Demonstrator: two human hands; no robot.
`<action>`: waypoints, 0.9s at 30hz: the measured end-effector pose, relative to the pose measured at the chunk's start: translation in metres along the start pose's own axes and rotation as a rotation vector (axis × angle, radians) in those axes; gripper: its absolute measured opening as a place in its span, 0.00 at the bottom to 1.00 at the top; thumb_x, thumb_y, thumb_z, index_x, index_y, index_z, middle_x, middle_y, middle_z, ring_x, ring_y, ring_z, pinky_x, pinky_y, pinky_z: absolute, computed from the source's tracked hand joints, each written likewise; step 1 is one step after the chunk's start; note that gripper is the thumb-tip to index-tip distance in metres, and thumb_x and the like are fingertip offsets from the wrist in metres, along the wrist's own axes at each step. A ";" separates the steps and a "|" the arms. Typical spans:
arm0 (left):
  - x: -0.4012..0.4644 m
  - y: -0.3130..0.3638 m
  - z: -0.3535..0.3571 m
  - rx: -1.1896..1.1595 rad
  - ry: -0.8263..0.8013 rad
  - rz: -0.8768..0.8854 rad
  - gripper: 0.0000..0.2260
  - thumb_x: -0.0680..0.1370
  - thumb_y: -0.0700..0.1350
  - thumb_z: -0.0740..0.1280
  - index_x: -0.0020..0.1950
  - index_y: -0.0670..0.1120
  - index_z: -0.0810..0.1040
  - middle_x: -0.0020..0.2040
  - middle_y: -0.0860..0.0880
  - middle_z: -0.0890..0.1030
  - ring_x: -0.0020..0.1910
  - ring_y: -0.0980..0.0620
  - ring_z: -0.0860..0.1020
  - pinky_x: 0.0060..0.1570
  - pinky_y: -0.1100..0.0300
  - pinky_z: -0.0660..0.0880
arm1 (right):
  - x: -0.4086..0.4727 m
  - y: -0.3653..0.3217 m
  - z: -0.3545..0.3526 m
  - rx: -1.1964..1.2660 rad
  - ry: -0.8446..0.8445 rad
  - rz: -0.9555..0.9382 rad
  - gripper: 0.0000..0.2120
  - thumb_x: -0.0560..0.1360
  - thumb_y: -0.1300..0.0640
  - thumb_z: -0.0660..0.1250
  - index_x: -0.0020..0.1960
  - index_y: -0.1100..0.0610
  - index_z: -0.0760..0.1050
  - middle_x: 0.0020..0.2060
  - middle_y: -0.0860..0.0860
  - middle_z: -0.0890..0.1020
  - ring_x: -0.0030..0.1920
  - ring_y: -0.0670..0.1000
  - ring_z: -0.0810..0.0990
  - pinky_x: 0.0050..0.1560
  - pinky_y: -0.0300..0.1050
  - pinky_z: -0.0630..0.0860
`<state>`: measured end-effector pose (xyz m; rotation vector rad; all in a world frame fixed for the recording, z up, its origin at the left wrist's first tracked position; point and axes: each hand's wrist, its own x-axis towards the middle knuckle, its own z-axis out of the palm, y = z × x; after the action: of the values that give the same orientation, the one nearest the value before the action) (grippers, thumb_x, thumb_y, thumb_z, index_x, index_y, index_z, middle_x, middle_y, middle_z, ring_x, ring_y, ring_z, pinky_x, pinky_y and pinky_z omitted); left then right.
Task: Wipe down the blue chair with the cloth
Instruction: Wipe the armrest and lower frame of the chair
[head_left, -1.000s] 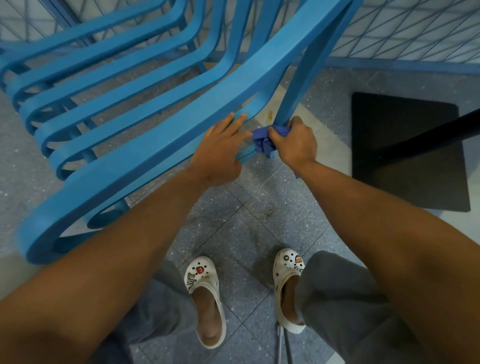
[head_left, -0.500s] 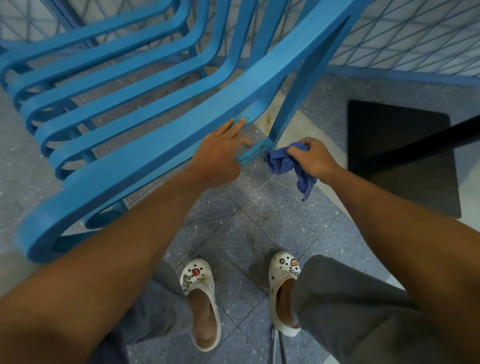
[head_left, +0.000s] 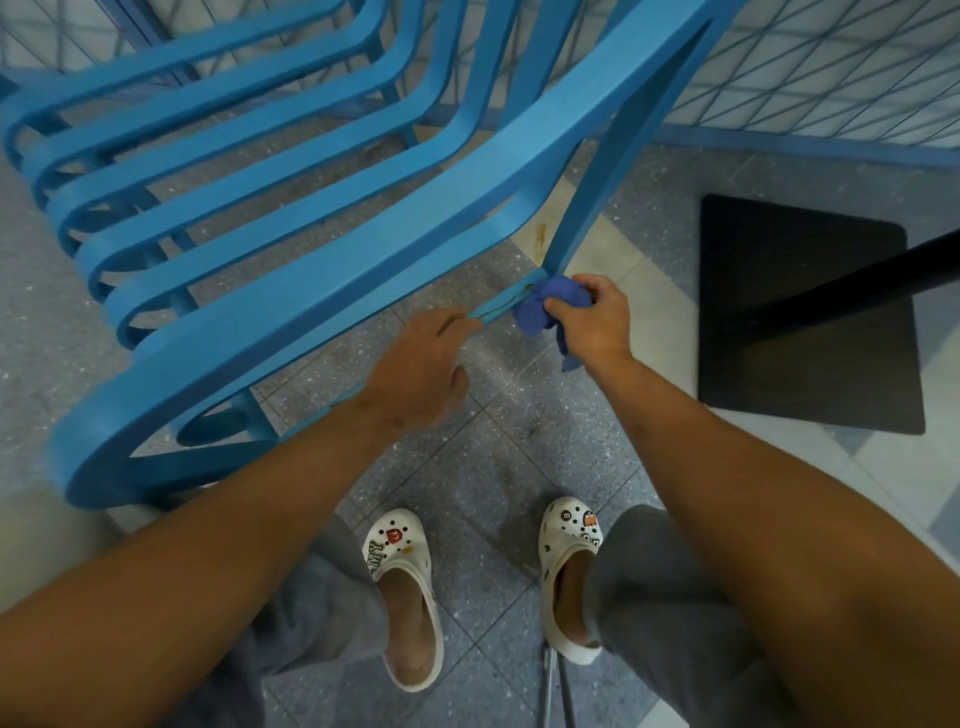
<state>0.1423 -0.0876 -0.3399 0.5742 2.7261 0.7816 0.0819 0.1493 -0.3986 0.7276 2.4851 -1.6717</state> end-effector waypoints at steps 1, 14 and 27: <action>-0.001 -0.004 0.002 -0.010 0.001 -0.033 0.26 0.76 0.38 0.70 0.74 0.40 0.70 0.70 0.41 0.72 0.67 0.42 0.72 0.67 0.47 0.73 | -0.001 -0.001 0.007 0.021 0.045 0.026 0.18 0.72 0.60 0.78 0.57 0.56 0.75 0.50 0.48 0.80 0.46 0.44 0.79 0.40 0.24 0.73; -0.003 -0.022 0.013 -0.038 -0.044 -0.164 0.26 0.78 0.40 0.70 0.75 0.41 0.68 0.68 0.40 0.75 0.63 0.40 0.75 0.61 0.45 0.77 | -0.008 0.002 0.025 -0.156 -0.035 -0.171 0.07 0.77 0.65 0.68 0.55 0.62 0.80 0.45 0.51 0.81 0.45 0.49 0.79 0.39 0.21 0.68; 0.000 -0.020 0.026 0.035 -0.106 -0.192 0.30 0.78 0.45 0.70 0.78 0.44 0.65 0.75 0.41 0.68 0.70 0.39 0.68 0.69 0.43 0.70 | -0.012 0.008 0.020 -0.381 -0.079 -0.302 0.04 0.81 0.53 0.65 0.53 0.45 0.73 0.37 0.37 0.79 0.37 0.42 0.76 0.36 0.30 0.68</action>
<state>0.1447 -0.0916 -0.3728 0.3428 2.6528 0.6384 0.0916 0.1298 -0.4097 0.2527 2.8410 -1.1991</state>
